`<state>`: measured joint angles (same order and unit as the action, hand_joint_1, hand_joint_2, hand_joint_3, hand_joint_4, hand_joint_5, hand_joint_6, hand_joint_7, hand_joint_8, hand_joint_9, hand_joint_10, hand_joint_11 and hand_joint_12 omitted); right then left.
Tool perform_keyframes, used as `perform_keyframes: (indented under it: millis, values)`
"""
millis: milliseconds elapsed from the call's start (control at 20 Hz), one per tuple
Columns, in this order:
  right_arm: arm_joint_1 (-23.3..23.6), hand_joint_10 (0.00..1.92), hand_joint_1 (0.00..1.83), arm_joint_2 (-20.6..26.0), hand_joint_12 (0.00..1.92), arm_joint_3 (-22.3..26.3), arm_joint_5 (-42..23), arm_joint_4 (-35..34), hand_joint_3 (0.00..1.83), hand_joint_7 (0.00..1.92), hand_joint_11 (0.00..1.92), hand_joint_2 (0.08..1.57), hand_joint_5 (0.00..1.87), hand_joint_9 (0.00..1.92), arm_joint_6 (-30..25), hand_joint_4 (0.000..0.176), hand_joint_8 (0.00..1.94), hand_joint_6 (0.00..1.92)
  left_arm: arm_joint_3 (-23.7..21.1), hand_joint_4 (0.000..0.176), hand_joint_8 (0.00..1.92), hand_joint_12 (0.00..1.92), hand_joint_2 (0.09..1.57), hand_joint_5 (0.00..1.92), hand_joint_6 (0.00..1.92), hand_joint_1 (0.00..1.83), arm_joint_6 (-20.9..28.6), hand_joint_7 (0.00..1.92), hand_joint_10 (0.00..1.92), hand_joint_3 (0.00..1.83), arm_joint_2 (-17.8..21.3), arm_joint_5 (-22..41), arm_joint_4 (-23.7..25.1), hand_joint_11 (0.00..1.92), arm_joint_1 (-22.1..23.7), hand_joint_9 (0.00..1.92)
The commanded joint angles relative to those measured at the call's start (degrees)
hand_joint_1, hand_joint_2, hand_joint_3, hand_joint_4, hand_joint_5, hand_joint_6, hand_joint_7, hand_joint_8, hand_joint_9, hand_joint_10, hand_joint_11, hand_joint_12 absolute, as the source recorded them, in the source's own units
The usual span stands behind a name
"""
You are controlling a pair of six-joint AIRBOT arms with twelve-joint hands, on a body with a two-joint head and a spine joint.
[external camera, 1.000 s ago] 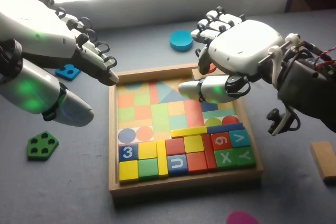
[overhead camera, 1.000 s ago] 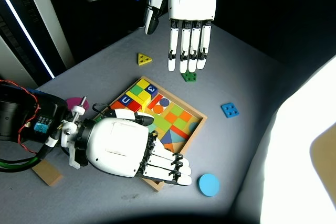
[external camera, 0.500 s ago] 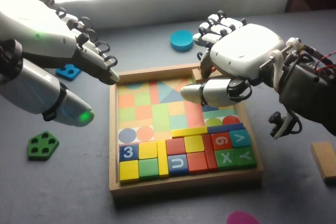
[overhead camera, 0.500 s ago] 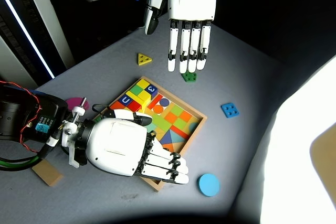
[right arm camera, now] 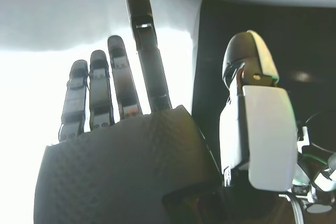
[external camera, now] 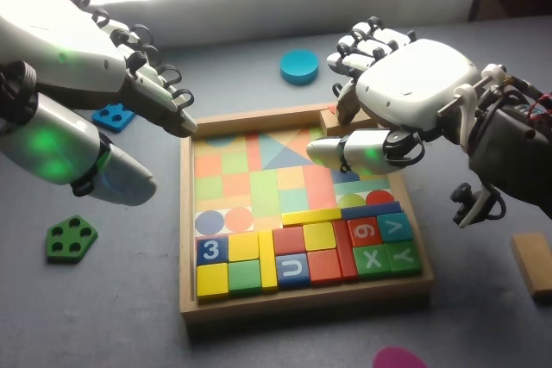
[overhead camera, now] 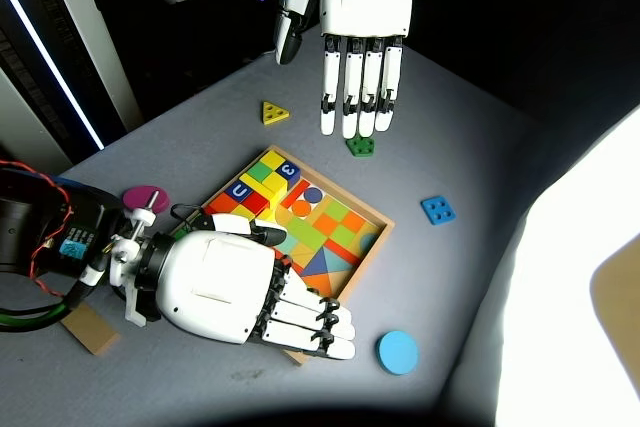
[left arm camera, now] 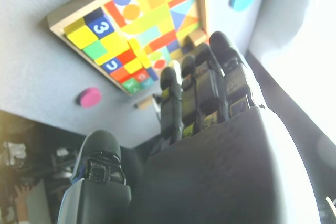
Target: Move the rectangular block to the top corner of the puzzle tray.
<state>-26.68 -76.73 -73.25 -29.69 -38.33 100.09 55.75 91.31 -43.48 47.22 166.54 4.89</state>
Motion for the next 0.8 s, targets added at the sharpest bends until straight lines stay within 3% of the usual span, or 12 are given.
perform_keyframes:
  millis: [0, 200, 250, 450, 500, 600, 750]
  values:
    - [0.06, 0.02, 0.00, 0.63, 0.00, -0.59, -4.59, 1.08, 0.00, 0.22, 0.00, 1.13, 0.83, 0.05, 0.16, 0.000, 0.01, 0.25, 0.01, 0.033, 0.00, 0.68, 1.27, 0.30, 0.01, 0.03, -0.09, 0.23, 0.00, 0.00, -0.28, -4.45, -0.63, 0.00, 0.75, 0.22]
    - [0.57, 0.02, 0.00, 1.02, 0.00, -0.29, -4.14, 1.14, 0.00, 0.22, 0.00, 1.14, 0.83, 0.06, -0.19, 0.000, 0.00, 0.25, 0.11, 0.029, 0.00, 0.71, 1.26, 0.29, 0.00, 0.04, -0.09, 0.24, 0.00, 0.00, -0.30, -4.45, -0.62, 0.00, 0.80, 0.23]
    - [1.03, 0.02, 0.00, 1.63, 0.00, 0.38, -3.92, 1.14, 0.00, 0.22, 0.00, 1.14, 0.83, 0.06, -0.41, 0.000, 0.01, 0.25, 0.23, 0.025, 0.00, 0.71, 1.26, 0.30, 0.01, 0.06, -0.09, 0.24, 0.00, 0.00, -0.33, -4.45, -0.56, 0.00, 0.86, 0.23]
    - [3.35, 0.02, 0.00, 5.01, 0.00, 4.52, -3.45, 1.12, 0.00, 0.20, 0.00, 1.14, 0.83, 0.06, -0.57, 0.000, 0.01, 0.25, 0.50, 0.037, 0.00, 0.69, 1.27, 0.28, 0.00, 0.00, -0.08, 0.22, 0.00, 0.00, -0.42, -4.45, -0.46, 0.00, 0.95, 0.22]
    - [3.59, 0.02, 0.00, 5.73, 0.00, 5.24, -3.44, 1.12, 0.00, 0.19, 0.00, 1.14, 0.83, 0.05, -0.56, 0.000, 0.00, 0.25, 0.51, 0.031, 0.00, 0.68, 1.27, 0.28, 0.00, 0.00, -0.08, 0.22, 0.00, 0.00, -0.42, -4.45, -0.46, 0.00, 0.95, 0.21]
    - [4.05, 0.02, 0.00, 8.67, 0.00, 7.87, -3.58, 0.99, 0.00, 0.23, 0.00, 1.14, 0.81, 0.06, -0.32, 0.000, 0.02, 0.24, 0.56, 0.028, 0.01, 0.73, 1.27, 0.31, 0.01, 0.03, -0.09, 0.25, 0.01, 0.00, -0.41, -4.45, -0.45, 0.00, 0.92, 0.24]
    - [4.50, 0.02, 0.00, 15.78, 0.00, 14.24, -3.22, -4.49, 0.00, 0.24, 0.00, 1.13, 0.84, 0.07, 3.30, 0.000, 0.02, 0.26, 1.06, 0.039, 0.00, 0.72, 1.27, 0.29, 0.00, 0.01, -0.30, 0.23, 0.00, 0.00, -0.43, -4.45, -0.36, 0.00, 0.92, 0.23]
